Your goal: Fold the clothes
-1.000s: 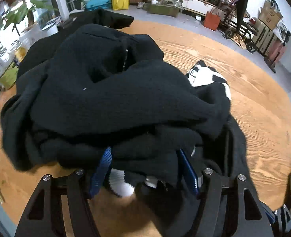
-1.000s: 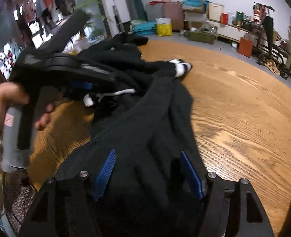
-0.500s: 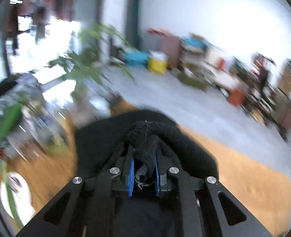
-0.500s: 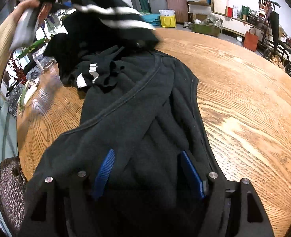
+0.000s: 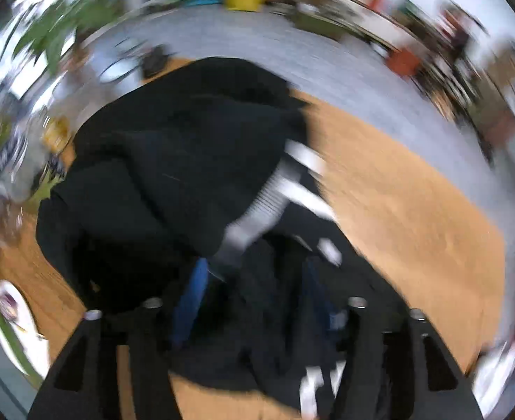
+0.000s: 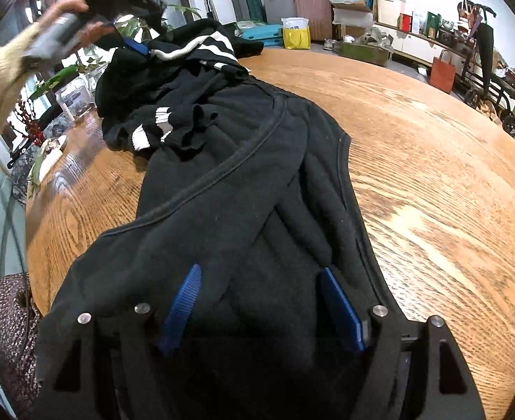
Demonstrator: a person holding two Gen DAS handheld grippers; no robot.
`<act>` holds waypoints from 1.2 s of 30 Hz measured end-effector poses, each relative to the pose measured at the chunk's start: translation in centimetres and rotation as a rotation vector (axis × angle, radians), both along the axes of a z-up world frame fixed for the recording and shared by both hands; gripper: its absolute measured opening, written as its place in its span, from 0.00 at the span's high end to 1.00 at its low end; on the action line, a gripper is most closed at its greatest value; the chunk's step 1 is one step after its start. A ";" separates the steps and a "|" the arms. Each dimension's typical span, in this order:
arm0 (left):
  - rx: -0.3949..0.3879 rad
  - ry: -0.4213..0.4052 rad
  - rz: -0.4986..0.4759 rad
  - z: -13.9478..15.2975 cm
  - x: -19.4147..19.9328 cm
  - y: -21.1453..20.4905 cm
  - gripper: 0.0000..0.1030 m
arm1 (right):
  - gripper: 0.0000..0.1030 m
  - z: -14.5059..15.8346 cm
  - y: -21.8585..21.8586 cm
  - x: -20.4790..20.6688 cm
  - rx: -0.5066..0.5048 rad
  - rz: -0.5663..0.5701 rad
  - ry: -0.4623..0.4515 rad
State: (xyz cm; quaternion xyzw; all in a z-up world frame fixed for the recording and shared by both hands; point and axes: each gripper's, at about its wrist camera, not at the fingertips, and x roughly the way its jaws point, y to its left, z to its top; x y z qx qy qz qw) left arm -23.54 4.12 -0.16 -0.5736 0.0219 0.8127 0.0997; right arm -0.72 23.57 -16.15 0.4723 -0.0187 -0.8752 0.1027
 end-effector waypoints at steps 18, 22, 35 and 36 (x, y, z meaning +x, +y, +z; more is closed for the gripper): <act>-0.130 0.046 -0.139 -4.8 5.7 3.1 0.85 | 0.25 0.3 0.8 2.2 -0.041 -0.052 -0.006; -0.051 0.252 0.035 1.9 1.7 -1.6 0.85 | 0.25 0.2 0.5 2.3 -0.032 -0.066 0.004; -0.531 0.326 0.276 -6.0 -3.4 -8.4 0.78 | 0.24 0.0 1.0 2.5 -0.047 -0.116 -0.010; -0.519 0.336 0.293 -5.9 -2.8 -8.9 0.72 | 0.24 0.1 1.0 2.5 -0.045 -0.117 -0.011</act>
